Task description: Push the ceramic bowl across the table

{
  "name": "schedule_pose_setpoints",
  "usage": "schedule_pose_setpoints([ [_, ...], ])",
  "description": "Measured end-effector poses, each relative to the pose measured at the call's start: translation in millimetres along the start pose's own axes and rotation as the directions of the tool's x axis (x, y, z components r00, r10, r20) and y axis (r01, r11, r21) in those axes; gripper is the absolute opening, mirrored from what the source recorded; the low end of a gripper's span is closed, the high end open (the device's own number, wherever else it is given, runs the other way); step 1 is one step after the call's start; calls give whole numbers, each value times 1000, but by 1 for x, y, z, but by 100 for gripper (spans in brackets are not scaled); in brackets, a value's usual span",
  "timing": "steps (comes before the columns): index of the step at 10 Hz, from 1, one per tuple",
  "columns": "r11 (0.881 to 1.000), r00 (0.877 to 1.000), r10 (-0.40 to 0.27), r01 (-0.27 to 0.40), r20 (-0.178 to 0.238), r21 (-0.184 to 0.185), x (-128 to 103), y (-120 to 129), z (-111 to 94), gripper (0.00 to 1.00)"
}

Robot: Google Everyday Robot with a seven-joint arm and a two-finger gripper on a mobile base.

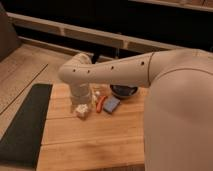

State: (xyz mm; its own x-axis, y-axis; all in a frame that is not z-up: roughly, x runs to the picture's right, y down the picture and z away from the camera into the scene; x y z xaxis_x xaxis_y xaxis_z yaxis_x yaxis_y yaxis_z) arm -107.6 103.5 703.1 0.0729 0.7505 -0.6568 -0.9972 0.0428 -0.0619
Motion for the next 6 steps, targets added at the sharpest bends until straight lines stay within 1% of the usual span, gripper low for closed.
schedule_pose_setpoints([
  [5,1000,1000,1,-1,4,-4,-3,1,-1,65],
  [6,1000,1000,5,-5,24,-6,-14,1,0,65],
])
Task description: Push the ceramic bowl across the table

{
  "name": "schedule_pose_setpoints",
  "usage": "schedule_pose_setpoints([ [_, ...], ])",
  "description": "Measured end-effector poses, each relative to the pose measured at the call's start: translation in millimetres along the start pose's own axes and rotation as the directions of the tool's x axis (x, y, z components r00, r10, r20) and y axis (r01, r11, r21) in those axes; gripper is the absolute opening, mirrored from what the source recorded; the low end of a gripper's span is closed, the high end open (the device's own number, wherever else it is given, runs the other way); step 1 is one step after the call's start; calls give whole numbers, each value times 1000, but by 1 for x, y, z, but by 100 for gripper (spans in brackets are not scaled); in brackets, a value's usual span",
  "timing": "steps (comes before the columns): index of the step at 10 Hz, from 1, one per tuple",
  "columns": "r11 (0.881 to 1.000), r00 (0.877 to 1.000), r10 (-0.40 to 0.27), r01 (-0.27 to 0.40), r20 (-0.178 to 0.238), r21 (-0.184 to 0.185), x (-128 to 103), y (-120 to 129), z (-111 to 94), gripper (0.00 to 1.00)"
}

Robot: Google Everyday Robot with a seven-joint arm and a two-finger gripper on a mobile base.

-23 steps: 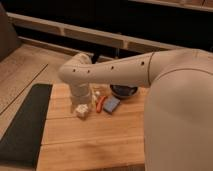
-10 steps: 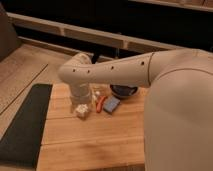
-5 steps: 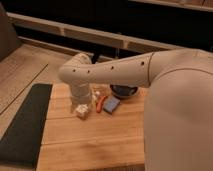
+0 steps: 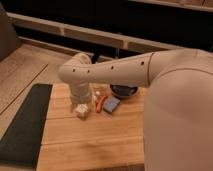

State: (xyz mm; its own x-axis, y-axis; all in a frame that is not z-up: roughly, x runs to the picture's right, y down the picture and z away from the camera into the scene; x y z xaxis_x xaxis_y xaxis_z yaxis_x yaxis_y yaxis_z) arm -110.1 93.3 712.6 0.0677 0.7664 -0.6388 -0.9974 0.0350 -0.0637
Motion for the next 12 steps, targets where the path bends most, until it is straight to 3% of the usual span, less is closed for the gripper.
schedule_pose_setpoints([
  [3,996,996,85,-83,41,-34,-52,-42,27,65],
  [6,976,980,189,-179,71,-124,-77,-102,36,65],
  [7,975,979,192,-182,72,-129,-78,-103,36,65],
  [10,978,981,179,-170,68,-122,-76,-98,39,65],
  [11,979,980,190,-184,68,-83,-78,-108,47,65],
  [12,976,972,219,-219,83,-15,-91,-134,53,65],
])
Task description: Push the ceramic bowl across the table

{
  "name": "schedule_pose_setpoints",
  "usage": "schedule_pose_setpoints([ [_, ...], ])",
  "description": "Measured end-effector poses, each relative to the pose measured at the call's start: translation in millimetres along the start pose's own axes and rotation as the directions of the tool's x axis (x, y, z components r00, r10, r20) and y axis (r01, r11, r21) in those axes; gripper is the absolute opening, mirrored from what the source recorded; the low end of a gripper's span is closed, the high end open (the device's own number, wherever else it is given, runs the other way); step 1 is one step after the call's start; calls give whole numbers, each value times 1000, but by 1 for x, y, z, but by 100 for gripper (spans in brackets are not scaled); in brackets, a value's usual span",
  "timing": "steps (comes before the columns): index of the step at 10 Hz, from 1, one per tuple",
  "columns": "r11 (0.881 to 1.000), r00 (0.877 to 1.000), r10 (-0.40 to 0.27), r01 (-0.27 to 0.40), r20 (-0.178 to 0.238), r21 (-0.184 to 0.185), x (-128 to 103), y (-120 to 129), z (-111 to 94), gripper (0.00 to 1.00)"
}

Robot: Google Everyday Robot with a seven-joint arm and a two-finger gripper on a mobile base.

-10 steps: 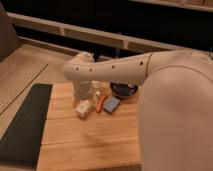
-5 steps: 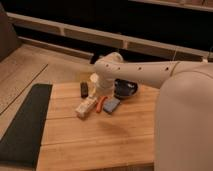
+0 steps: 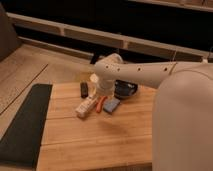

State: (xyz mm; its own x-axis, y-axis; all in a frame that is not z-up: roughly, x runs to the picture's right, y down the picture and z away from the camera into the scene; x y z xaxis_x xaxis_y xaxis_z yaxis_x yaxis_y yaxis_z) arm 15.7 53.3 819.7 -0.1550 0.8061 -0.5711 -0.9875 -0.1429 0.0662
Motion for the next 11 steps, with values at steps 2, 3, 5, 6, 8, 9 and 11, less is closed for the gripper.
schedule_pose_setpoints([
  [2,995,999,28,-31,29,91,-26,-36,-2,65],
  [3,991,999,14,-19,37,132,-38,-47,-3,65],
  [5,985,998,-54,47,37,167,-60,-56,-1,65],
  [6,986,996,-83,78,27,149,-66,-54,2,65],
  [8,986,991,-130,129,4,105,-76,-54,13,65],
  [9,985,990,-141,140,0,97,-79,-55,15,65],
  [11,985,990,-143,143,-2,92,-79,-55,16,65],
])
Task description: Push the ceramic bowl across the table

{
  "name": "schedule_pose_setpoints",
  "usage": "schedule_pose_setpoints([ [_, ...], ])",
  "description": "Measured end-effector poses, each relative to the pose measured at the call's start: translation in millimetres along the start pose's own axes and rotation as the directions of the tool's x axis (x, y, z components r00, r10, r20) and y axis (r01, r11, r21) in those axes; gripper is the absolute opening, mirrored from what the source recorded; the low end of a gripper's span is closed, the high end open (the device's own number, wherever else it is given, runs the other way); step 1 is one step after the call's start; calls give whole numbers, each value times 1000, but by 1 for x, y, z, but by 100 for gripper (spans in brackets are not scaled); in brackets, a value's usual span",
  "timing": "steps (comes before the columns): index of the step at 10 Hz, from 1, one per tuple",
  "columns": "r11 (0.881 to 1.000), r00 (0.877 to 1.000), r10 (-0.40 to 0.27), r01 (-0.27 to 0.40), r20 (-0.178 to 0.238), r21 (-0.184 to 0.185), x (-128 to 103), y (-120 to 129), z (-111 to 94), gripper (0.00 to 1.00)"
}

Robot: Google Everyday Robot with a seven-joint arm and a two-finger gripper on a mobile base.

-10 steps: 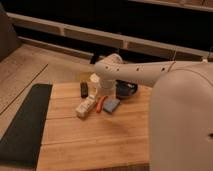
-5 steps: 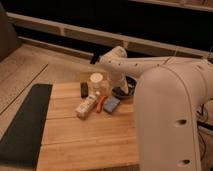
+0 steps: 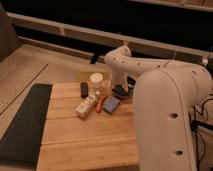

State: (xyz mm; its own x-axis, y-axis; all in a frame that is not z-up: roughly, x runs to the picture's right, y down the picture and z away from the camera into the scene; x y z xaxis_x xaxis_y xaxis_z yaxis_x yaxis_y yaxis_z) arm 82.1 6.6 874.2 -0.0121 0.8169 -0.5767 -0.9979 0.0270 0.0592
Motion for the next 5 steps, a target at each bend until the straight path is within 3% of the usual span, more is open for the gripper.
schedule_pose_setpoints([
  [3,1000,1000,-4,4,5,4,1,0,1,65],
  [5,999,1000,3,-2,-15,39,16,-15,10,65],
])
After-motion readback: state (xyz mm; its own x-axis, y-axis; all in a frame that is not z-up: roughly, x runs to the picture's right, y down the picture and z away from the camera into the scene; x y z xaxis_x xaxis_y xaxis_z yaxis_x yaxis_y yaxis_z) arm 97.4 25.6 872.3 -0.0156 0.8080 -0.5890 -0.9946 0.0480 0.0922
